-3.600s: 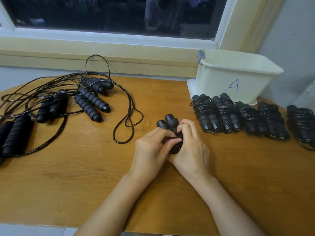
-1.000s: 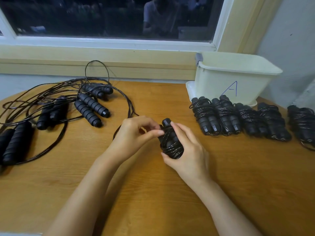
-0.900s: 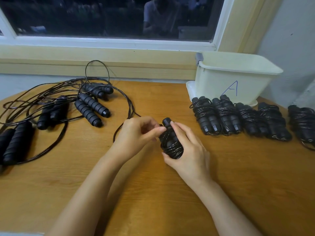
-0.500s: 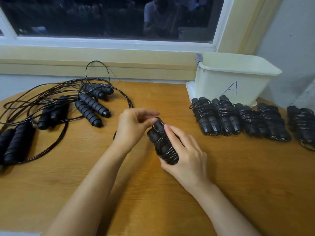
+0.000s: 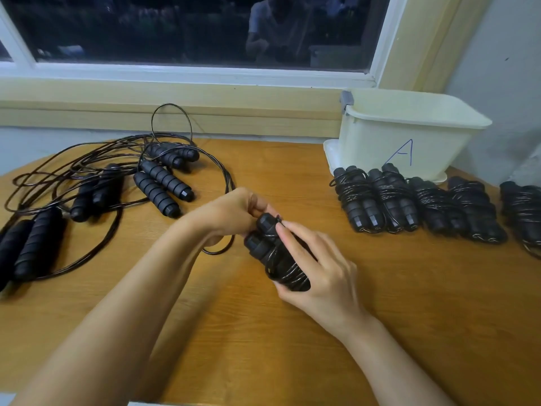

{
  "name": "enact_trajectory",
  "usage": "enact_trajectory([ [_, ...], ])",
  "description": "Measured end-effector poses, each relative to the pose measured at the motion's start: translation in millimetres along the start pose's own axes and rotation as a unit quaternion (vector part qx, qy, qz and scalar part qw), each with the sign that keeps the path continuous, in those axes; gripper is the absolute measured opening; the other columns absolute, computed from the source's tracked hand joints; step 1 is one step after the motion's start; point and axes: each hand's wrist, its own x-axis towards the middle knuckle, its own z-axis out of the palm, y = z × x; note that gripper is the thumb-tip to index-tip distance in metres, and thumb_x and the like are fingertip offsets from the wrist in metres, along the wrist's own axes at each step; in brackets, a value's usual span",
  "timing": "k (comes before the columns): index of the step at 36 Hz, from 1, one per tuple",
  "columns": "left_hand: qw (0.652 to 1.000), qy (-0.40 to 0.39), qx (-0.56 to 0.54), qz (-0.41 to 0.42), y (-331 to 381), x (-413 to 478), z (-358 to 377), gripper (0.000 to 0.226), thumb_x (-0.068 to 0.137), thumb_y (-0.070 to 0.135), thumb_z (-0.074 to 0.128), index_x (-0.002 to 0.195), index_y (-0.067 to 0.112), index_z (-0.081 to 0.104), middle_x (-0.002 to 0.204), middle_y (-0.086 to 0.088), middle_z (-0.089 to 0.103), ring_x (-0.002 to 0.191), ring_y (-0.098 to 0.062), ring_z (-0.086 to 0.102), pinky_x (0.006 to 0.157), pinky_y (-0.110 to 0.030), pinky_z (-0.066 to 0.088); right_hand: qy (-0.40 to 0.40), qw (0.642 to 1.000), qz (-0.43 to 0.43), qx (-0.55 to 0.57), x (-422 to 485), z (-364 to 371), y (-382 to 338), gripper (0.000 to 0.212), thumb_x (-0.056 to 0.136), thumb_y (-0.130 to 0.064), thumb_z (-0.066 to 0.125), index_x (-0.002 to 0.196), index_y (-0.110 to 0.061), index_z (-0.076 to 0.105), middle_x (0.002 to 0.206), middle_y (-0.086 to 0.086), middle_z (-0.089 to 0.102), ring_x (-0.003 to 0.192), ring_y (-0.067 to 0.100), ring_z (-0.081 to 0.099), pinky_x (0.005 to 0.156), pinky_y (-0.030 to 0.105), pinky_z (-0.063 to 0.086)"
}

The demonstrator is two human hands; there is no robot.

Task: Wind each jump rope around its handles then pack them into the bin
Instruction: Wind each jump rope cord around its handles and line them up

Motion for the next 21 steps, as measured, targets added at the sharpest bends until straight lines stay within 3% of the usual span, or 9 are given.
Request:
enact_trajectory([
  [5,0.997,-0.07,-0.024,-0.016,3,2,-3,0.032,0.087,-0.016,0.056,0.094,0.011,0.071,0.084,-0.002,0.072,0.08,-0.015,0.07,0.064,-0.023,0.055,0.012,1.0,-0.012,0.005,-1,-3,0,0.077,0.073,-0.024,0.082,0.142,-0.017,0.048,0.137,0.0,0.055,0.11,0.019,0.061,0.077,0.031,0.059],
  [9,0.989,0.032,-0.142,0.025,-9,8,8,0.024,0.082,-0.015,0.062,0.09,0.006,0.065,0.079,-0.002,0.069,0.073,-0.017,0.065,0.057,-0.023,0.054,0.005,0.998,0.059,0.035,1,-4,0,0.078,0.072,-0.031,0.082,0.142,-0.017,0.05,0.137,-0.001,0.055,0.114,0.016,0.06,0.082,0.03,0.058],
  [13,0.971,0.163,-0.128,0.118,-30,13,20,0.031,0.079,-0.017,0.064,0.078,0.012,0.072,0.08,0.001,0.074,0.081,-0.013,0.068,0.072,-0.024,0.054,-0.035,0.994,0.101,0.029,2,-4,1,0.082,0.069,-0.038,0.08,0.144,-0.021,0.05,0.139,-0.008,0.053,0.115,0.011,0.059,0.079,0.027,0.058],
  [17,0.975,0.153,-0.065,0.146,-40,9,26,0.033,0.094,-0.008,0.05,0.098,0.014,0.075,0.109,0.004,0.071,0.108,-0.007,0.063,0.095,-0.021,0.049,-0.058,0.989,0.131,0.027,2,-8,8,0.087,0.066,-0.04,0.08,0.146,-0.023,0.048,0.141,-0.011,0.052,0.116,0.01,0.058,0.08,0.024,0.056],
  [20,0.969,0.142,-0.168,0.109,-40,5,30,0.025,0.093,0.017,0.05,0.097,0.008,0.073,0.11,0.001,0.067,0.111,-0.012,0.061,0.098,-0.028,0.047,-0.08,0.99,0.117,0.0,4,-9,10,0.089,0.065,-0.039,0.082,0.146,-0.024,0.048,0.141,-0.012,0.052,0.116,0.01,0.057,0.074,0.025,0.058],
  [21,0.965,0.14,-0.193,0.106,-39,4,31,0.032,0.09,0.028,0.05,0.098,0.006,0.073,0.11,-0.001,0.068,0.11,-0.013,0.062,0.098,-0.028,0.048,-0.084,0.99,0.112,-0.007,5,-9,10,0.089,0.065,-0.039,0.083,0.146,-0.024,0.048,0.14,-0.012,0.053,0.115,0.01,0.057,0.071,0.026,0.059],
])
